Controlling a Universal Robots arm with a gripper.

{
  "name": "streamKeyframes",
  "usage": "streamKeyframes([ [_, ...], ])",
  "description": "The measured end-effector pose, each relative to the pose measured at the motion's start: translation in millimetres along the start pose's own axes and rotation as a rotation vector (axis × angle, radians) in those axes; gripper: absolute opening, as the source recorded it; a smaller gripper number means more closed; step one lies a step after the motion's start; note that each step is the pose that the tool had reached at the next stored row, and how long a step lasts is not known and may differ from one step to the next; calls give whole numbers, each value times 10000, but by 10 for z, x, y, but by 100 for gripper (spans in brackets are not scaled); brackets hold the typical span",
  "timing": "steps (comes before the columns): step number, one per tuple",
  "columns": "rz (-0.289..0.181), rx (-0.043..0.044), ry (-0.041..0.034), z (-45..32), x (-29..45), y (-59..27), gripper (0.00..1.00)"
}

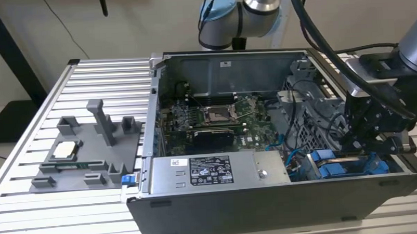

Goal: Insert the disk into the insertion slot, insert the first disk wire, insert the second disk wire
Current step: 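Insert the second disk wire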

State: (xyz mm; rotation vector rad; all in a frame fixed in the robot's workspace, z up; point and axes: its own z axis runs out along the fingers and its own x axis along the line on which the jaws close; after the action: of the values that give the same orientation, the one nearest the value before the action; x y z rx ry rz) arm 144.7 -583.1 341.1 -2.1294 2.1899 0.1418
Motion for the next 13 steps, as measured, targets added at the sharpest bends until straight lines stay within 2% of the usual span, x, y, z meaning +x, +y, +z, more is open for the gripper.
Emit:
streamKeyframes([
  [8, -2, 18, -3, 60, 7, 0, 18],
  [9, -2, 15, -2, 52, 7, 0, 24],
  [13, 0, 11, -1, -41, -5, 1, 24],
])
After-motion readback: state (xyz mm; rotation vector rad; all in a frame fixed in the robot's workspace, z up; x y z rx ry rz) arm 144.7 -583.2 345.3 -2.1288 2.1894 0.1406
